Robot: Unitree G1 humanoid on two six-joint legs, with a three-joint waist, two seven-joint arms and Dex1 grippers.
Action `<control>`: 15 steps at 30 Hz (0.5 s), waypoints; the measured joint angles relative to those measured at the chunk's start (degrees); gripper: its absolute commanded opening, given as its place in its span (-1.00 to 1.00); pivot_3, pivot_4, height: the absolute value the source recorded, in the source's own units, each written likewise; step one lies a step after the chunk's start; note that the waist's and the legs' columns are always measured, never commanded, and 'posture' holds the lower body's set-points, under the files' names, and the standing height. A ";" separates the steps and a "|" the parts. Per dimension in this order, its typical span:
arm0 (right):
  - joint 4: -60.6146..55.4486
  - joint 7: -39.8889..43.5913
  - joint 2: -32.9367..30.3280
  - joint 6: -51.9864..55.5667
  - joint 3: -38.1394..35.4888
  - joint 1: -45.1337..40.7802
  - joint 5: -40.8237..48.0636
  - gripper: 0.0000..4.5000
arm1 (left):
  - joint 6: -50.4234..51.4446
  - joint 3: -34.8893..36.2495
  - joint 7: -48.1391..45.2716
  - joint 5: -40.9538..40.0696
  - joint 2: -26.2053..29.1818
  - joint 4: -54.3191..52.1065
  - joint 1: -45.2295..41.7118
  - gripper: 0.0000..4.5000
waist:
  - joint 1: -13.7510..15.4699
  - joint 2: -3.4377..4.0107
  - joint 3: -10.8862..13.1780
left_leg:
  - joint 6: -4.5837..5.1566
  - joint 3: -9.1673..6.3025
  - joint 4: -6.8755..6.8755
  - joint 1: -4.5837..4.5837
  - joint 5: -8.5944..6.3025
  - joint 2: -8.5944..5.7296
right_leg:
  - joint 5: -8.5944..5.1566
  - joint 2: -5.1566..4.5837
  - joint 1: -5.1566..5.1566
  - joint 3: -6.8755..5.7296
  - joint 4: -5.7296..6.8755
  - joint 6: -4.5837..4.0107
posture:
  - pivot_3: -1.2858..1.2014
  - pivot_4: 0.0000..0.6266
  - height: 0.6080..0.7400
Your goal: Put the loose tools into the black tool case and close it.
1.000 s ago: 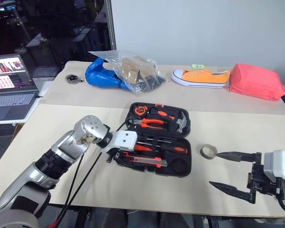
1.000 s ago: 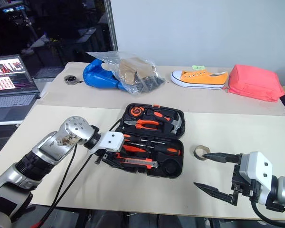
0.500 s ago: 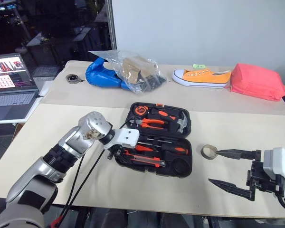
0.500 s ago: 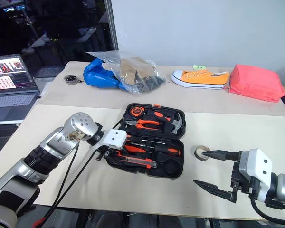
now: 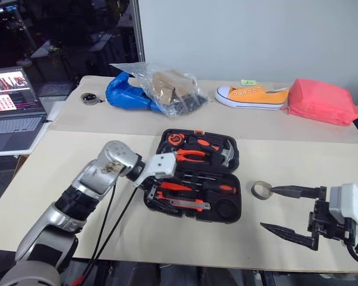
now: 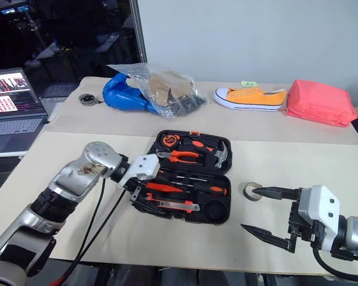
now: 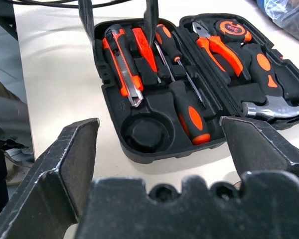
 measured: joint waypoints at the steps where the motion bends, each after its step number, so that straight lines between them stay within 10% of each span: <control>1: -0.01 -0.06 0.04 0.00 0.11 -0.03 -0.07 1.00 | 1.13 2.70 1.36 -1.63 0.01 -1.00 1.40 0.55 | -0.03 0.02 -0.01 | 0.00 0.01 0.00 0.04 0.00 0.01 | -0.01 0.00 0.02 0.02 0.02 0.02 | 0.03 -0.52 1.00; 10: 0.03 -1.65 0.33 -0.01 2.52 -1.71 -0.81 1.00 | -8.45 6.90 15.82 -0.36 -5.64 -2.85 19.53 -0.97 | 0.22 0.00 0.00 | -0.02 -0.01 0.14 0.14 0.01 -0.02 | 0.07 -0.06 0.03 0.07 0.28 -0.13 | 0.03 -0.52 1.00; 15: 0.15 -1.68 0.33 -0.01 2.51 -1.57 -0.83 1.00 | -16.19 4.65 19.82 3.70 -5.47 -2.23 23.61 -0.99 | 0.22 0.05 -0.07 | -0.02 0.03 0.13 0.43 0.01 -0.02 | 0.03 -0.07 0.36 0.10 0.27 -0.09 | 0.03 -0.52 1.00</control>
